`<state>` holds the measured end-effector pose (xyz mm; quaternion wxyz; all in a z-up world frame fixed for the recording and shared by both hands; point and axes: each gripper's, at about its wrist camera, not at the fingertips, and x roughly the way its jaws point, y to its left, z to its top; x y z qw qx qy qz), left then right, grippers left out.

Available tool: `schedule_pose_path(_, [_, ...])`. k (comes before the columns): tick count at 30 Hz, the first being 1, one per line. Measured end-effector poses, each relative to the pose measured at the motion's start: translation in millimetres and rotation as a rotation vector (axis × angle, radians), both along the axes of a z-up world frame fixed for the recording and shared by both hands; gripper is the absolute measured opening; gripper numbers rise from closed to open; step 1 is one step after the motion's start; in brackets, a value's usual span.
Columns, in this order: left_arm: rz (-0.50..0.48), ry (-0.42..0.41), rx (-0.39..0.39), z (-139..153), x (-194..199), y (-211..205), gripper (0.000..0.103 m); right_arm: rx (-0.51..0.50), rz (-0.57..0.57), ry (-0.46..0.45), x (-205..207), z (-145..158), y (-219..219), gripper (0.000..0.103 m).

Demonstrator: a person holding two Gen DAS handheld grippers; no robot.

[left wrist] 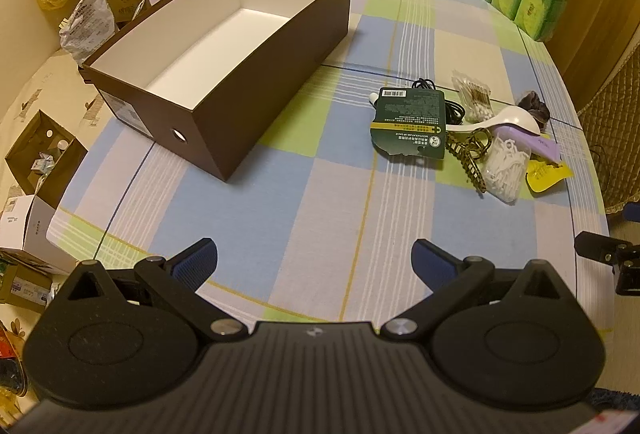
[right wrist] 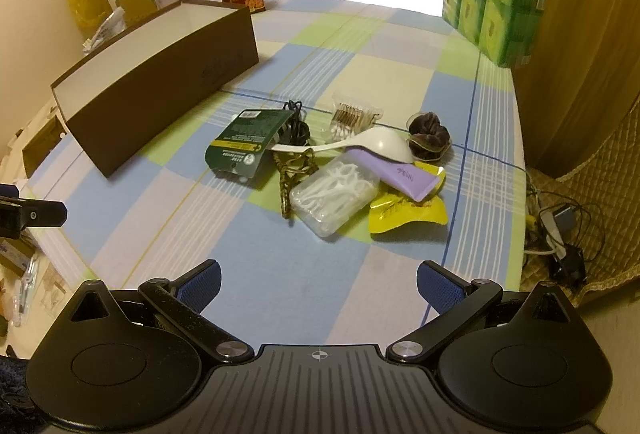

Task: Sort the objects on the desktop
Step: 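Move both tools toward the pile of items on the table, then grasp the dark green card package with the left tool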

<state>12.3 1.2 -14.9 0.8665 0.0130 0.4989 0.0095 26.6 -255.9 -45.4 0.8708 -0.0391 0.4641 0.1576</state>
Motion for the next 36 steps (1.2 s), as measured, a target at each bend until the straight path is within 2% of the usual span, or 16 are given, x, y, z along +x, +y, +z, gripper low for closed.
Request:
schedule_pose_path(25, [-0.113,0.031,-0.014,-16.2,40.6,-25.8,0.102,0.005,-0.055,0.020,16.1,-7.4,-13.0,0.101])
schedule_pose_path(36, [-0.202,0.042,-0.063,-33.1,77.1,-43.1,0.102,0.058,-0.101,0.026,33.3,-13.9,-30.2,0.101])
